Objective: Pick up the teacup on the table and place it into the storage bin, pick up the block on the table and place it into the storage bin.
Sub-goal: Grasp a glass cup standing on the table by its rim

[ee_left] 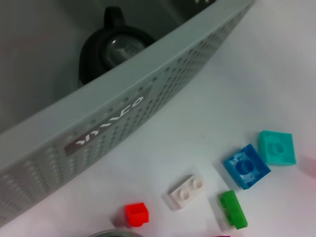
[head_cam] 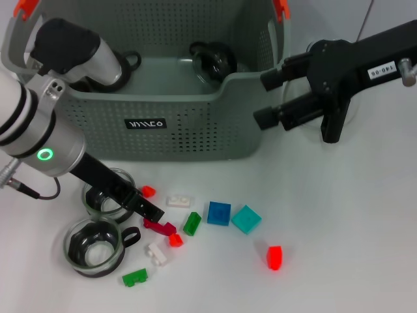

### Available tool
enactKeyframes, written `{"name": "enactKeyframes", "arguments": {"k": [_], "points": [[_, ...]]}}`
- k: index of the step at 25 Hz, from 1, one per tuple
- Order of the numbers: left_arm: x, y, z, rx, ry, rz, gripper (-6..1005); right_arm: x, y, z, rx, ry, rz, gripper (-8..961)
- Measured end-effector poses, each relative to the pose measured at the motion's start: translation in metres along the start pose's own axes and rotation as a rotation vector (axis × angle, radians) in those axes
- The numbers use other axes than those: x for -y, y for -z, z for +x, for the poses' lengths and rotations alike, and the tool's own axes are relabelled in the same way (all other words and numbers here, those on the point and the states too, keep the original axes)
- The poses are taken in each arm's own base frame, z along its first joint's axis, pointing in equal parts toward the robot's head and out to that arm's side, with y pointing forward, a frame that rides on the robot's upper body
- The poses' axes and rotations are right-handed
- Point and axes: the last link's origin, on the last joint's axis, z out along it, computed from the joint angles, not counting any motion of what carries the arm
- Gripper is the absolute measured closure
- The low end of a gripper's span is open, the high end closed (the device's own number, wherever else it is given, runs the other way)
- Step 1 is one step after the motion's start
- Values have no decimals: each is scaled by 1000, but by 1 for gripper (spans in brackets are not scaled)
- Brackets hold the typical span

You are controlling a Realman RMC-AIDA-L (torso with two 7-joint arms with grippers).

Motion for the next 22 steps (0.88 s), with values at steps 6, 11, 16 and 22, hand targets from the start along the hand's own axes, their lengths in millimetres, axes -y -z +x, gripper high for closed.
{"name": "enactKeyframes", "arguments": {"k": [6, 11, 16, 22], "points": [[-5, -9, 2, 30, 13, 37, 124, -5, 0, 11, -88, 38, -39, 56], [-4, -13, 1, 33, 28, 52, 125, -10, 2, 26, -179, 66, -72, 56], [-1, -17, 0, 27, 49, 58, 125, -11, 1, 33, -199, 62, -85, 56], [6, -20, 0, 21, 69, 93, 125, -14, -4, 35, -213, 62, -112, 57]]}}
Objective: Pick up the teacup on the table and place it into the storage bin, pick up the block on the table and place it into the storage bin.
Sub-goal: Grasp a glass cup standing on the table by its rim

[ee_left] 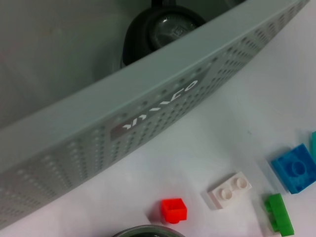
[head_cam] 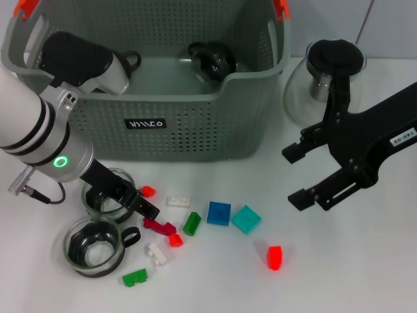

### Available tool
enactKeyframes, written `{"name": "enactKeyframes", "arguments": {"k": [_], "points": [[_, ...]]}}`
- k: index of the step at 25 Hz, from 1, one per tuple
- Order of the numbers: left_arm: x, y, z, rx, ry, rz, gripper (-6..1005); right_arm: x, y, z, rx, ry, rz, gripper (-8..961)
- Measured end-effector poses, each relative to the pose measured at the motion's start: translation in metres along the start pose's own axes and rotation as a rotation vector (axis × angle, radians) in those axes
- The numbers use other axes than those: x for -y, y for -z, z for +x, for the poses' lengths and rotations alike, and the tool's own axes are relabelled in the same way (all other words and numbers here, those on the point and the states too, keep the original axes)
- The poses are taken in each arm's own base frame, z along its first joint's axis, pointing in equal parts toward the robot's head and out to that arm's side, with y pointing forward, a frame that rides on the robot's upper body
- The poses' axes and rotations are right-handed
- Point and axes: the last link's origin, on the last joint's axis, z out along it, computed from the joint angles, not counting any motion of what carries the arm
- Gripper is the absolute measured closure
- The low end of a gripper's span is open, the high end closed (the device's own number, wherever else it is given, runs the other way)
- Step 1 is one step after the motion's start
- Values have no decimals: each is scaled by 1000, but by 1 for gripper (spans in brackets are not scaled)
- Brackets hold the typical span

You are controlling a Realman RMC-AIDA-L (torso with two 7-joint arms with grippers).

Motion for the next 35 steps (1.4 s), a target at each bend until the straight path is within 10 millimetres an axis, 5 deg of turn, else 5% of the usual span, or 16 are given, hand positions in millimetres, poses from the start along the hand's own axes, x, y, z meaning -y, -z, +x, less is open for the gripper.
{"name": "enactKeyframes", "arguments": {"k": [35], "points": [[7, -10, 14, 42, 12, 45, 124, 1, -4, 1, -11, -4, -13, 56]]}}
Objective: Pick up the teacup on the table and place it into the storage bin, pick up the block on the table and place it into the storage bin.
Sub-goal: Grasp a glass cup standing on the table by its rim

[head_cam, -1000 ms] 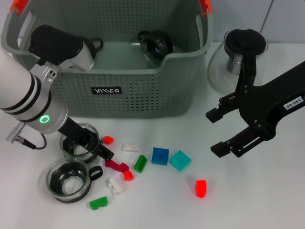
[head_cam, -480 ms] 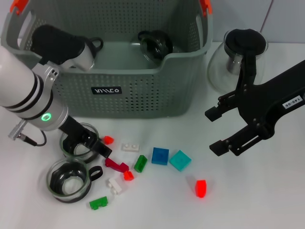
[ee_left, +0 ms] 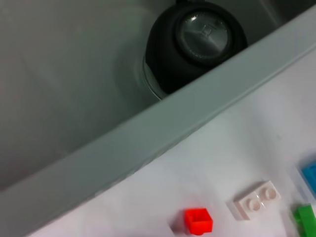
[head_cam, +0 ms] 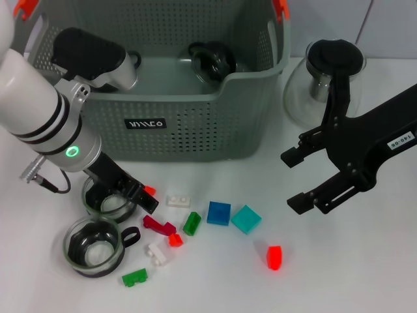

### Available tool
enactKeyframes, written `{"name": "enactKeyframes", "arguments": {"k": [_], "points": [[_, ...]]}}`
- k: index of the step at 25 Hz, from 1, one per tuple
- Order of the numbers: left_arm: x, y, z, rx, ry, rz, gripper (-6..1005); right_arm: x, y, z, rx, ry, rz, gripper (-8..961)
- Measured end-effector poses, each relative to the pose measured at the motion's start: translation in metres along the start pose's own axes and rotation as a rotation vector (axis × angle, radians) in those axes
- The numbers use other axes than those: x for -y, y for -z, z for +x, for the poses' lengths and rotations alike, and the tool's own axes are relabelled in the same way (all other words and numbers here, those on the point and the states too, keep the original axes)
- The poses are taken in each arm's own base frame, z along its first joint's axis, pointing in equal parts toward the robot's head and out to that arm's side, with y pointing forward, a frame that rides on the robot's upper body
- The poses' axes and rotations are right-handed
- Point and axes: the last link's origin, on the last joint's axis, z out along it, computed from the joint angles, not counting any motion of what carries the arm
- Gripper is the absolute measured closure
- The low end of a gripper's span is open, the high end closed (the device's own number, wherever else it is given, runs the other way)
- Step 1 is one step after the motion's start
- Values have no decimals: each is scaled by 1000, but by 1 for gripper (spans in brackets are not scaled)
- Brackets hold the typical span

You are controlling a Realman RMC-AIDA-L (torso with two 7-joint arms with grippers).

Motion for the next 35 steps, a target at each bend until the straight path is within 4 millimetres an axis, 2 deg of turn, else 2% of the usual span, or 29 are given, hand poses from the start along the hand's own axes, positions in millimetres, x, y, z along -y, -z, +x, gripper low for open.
{"name": "enactKeyframes", "arguments": {"k": [8, 17, 30, 35], "points": [[0, 1, 2, 3, 14, -4, 125, 2, 0, -4, 1, 3, -4, 57], [9, -5, -3, 16, 29, 37, 125, 4, -1, -4, 8, 9, 10, 56], [7, -7, -2, 22, 16, 38, 124, 7, -3, -7, 17, 27, 26, 56], [5, -6, -2, 29, 3, 29, 206, 8, -4, -6, 19, 23, 29, 56]]}}
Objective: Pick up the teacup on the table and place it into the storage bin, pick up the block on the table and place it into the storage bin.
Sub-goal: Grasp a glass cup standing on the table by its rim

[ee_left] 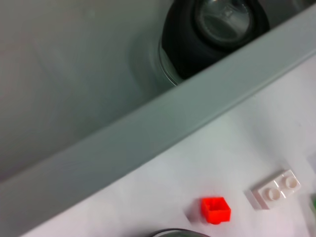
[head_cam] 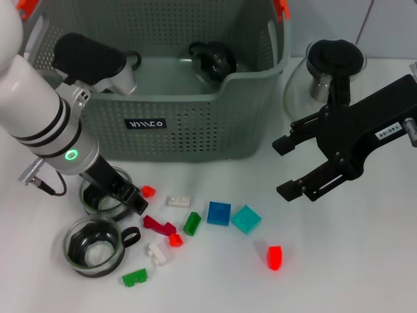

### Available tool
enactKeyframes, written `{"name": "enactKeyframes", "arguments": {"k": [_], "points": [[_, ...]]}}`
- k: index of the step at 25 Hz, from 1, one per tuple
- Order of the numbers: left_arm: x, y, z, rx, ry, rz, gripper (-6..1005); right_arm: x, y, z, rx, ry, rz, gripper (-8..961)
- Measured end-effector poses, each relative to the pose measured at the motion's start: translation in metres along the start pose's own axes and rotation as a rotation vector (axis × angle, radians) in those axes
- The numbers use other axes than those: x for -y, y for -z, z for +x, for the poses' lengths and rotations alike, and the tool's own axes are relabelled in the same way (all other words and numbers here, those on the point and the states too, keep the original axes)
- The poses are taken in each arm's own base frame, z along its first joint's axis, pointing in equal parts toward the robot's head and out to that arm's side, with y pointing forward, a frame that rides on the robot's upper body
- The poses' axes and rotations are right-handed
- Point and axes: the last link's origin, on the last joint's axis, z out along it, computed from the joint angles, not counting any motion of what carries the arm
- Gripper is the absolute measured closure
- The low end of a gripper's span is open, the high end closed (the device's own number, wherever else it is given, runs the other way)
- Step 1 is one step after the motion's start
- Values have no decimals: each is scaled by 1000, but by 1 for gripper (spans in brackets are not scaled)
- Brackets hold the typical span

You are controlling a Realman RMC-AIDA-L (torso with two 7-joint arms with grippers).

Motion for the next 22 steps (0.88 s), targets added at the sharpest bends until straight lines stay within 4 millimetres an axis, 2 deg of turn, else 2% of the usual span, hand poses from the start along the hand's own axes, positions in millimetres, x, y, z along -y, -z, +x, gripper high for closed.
{"name": "enactKeyframes", "arguments": {"k": [3, 14, 19, 22], "points": [[-1, -1, -1, 8, -8, -4, 255, 0, 0, 0, 0, 1, 1, 57], [-1, -1, -2, 12, -2, 1, 673, 1, 2, 0, 9, -3, 5, 57], [0, 0, -2, 11, -2, 4, 900, 1, 2, 1, 9, -5, 7, 57], [0, 1, -2, 8, -2, 6, 913, 1, 2, 1, 9, -5, 7, 56]]}}
